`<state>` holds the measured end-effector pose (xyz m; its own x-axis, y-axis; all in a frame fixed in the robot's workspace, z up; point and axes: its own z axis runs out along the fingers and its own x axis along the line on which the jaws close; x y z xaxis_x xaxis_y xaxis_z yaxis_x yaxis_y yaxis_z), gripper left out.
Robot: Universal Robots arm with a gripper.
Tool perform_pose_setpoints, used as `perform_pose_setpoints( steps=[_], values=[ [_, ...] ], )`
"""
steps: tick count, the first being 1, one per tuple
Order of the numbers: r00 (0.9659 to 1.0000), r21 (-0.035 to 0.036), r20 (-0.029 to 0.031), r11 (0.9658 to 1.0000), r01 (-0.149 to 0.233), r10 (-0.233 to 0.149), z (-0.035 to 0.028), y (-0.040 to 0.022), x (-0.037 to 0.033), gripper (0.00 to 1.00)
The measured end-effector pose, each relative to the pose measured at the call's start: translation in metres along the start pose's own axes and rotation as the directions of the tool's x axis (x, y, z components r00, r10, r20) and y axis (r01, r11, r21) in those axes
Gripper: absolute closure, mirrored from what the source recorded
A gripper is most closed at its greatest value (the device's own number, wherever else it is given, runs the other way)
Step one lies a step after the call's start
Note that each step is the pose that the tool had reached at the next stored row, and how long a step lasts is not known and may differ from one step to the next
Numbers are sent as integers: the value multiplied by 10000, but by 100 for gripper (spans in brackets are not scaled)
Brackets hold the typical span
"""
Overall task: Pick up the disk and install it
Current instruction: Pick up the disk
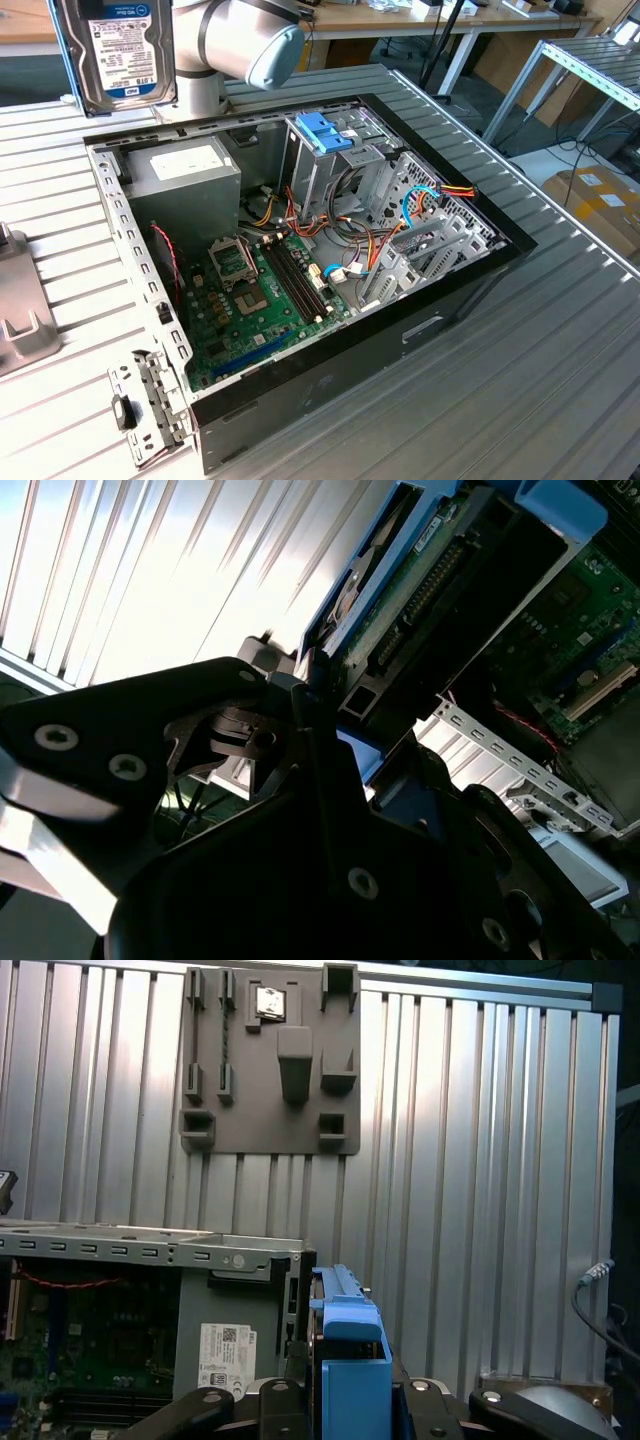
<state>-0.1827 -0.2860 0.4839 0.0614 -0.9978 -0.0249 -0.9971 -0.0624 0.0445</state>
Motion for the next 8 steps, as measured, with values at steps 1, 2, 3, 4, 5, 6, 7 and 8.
perform_pose_setpoints(
  steps=[1,2,3,4,5,6,7,8],
  values=[
    [10000,0,0,10000,0,0,-1,-15,1,63],
    [10000,0,0,10000,-1,1,-2,-40,2,63],
    [10000,0,1,10000,-1,1,-2,-51,3,63],
    [10000,0,0,10000,-1,1,-3,-62,4,63],
    [10000,0,0,10000,-1,1,-3,-80,5,63],
    [10000,0,0,10000,-1,1,-4,-103,6,63],
    [10000,0,0,10000,0,0,-5,-128,8,63],
    [10000,0,0,10000,0,0,-6,-141,9,63]
  ],
)
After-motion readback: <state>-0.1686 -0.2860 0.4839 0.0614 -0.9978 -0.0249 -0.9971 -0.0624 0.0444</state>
